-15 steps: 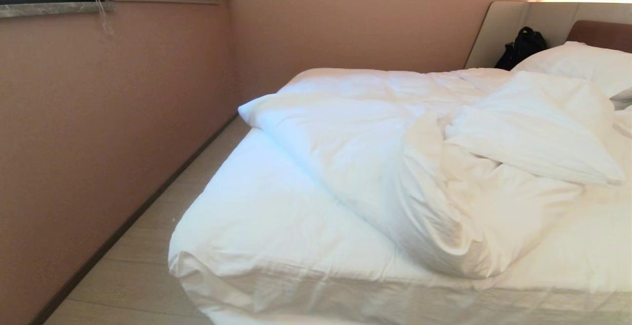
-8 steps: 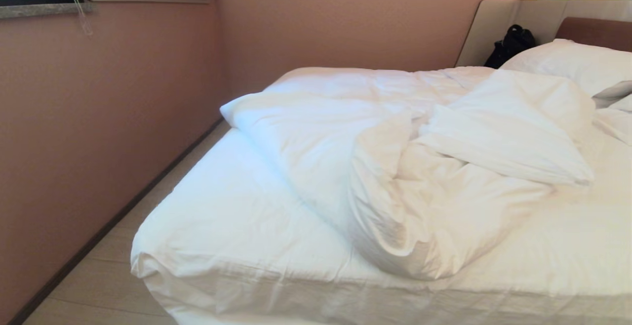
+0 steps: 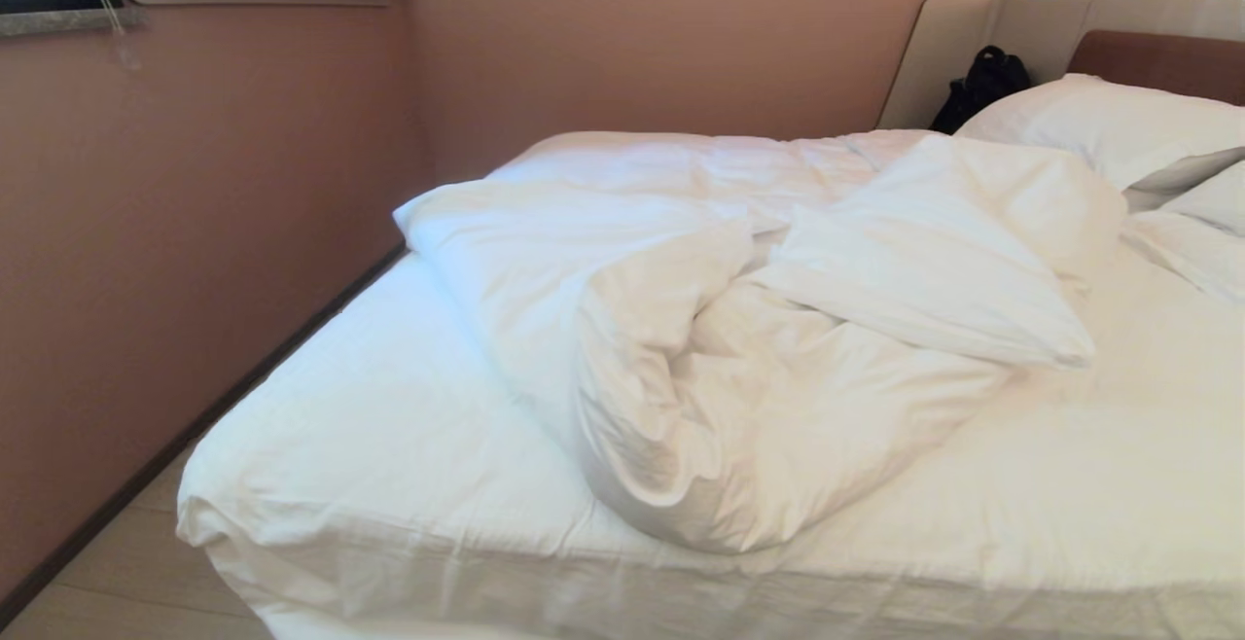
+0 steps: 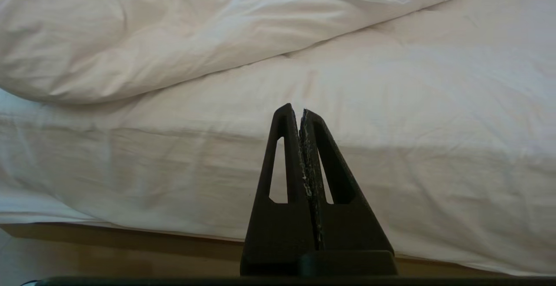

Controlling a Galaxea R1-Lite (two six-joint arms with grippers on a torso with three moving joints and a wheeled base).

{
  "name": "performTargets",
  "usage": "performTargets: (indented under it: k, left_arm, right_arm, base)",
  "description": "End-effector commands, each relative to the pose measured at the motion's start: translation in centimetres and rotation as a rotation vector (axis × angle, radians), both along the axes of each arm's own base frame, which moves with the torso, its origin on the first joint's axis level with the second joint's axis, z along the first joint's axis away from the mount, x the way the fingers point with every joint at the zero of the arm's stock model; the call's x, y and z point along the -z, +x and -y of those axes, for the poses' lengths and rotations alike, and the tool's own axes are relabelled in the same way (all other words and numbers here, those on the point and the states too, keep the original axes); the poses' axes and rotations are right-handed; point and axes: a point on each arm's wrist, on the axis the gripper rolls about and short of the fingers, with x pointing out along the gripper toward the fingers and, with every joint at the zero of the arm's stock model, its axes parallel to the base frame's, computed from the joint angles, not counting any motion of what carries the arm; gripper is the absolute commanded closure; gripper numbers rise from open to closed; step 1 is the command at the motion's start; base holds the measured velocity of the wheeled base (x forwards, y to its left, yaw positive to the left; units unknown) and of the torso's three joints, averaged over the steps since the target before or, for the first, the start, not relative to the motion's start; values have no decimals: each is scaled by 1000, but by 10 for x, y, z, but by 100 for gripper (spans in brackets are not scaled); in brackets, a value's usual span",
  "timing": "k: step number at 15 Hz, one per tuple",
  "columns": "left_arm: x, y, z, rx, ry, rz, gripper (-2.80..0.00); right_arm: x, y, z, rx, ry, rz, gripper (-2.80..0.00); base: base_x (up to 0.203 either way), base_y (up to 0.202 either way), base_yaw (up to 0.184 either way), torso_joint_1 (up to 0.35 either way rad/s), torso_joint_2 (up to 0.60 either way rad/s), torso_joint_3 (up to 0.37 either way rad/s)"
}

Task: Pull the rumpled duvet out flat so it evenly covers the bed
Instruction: Hold the folded corner of the quilt

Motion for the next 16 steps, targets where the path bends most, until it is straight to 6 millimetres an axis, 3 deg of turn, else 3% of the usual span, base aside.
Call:
performTargets:
  k: [1,16]
  left_arm:
    - [0,0,0,-1,0,-2,0]
    - [0,0,0,1,0,-2,0]
  right_arm:
    - [0,0,0,-1,-1,-2,0]
    - [0,0,0,-1,-1,-1,0]
  base:
    - [0,-200,-2,-2,2,2]
    - [0,-195,0,3,3,3]
